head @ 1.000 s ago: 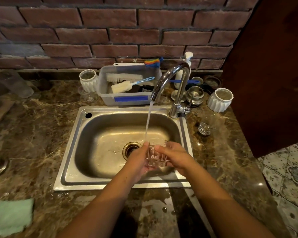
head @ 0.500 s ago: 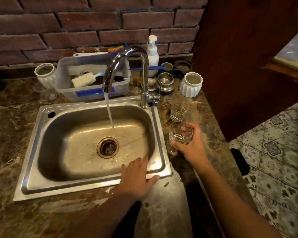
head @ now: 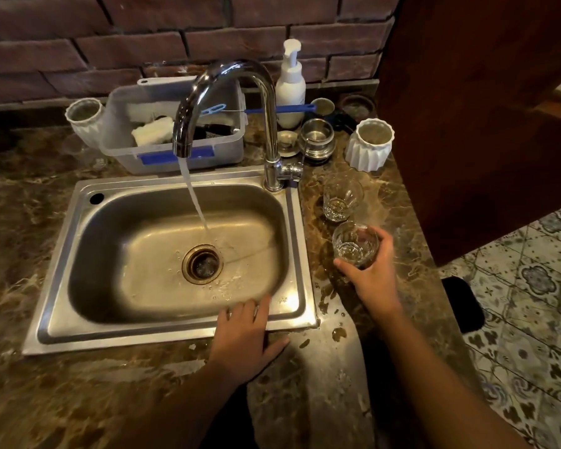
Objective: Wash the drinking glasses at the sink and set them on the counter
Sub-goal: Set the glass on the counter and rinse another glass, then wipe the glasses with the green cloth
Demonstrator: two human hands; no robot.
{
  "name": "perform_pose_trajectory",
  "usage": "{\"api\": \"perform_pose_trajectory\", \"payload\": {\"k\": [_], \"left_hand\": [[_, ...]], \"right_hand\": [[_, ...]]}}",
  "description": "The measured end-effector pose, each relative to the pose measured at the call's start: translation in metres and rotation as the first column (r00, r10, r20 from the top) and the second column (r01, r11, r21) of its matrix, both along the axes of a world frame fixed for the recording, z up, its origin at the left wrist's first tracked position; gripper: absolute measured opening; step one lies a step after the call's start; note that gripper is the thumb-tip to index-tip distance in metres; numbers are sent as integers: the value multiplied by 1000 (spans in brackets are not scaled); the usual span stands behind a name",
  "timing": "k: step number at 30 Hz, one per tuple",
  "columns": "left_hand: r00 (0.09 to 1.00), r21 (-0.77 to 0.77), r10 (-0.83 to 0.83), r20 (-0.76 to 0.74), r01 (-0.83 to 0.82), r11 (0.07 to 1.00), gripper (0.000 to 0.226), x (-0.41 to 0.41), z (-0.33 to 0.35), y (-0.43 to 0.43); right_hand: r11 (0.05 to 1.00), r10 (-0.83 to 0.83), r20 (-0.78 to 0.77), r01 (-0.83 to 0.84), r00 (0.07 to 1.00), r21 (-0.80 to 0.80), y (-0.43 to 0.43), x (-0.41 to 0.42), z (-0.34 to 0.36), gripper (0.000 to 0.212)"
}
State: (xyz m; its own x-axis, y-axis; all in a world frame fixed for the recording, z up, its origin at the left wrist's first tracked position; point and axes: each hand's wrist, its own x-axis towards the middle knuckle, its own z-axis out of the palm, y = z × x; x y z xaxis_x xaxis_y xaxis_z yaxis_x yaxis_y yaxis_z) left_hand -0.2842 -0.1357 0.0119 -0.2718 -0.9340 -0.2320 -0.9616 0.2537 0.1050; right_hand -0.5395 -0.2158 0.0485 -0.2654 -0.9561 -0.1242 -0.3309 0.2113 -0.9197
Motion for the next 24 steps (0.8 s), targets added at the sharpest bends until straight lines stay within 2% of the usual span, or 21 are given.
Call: {"api": "perform_pose_trajectory", "payload": {"k": [11,15,18,21,24], "left_hand": [[998,-99,-20,-54,14,995,86,1,-11,2],[999,29,10,-31,-9,1000,88,1,-5,4],[999,60,0,-37,2,998,84,9,2,6],[999,40,-11,-35,13,999,67,42,7,18],[999,55,10,-40,-8,998,63,99,16,38]], "right_hand": [[1000,-5,-25,5,1000,31,7,-7,-17,89],[996,-57,48,54,997,74,36,1,-9,89],[981,-170,3,169,985,95,69,25,0,83],[951,-267,-96,278,959,132,99,64,7,67],[969,-203,-189,225,961,100,120,117,9,44]]}}
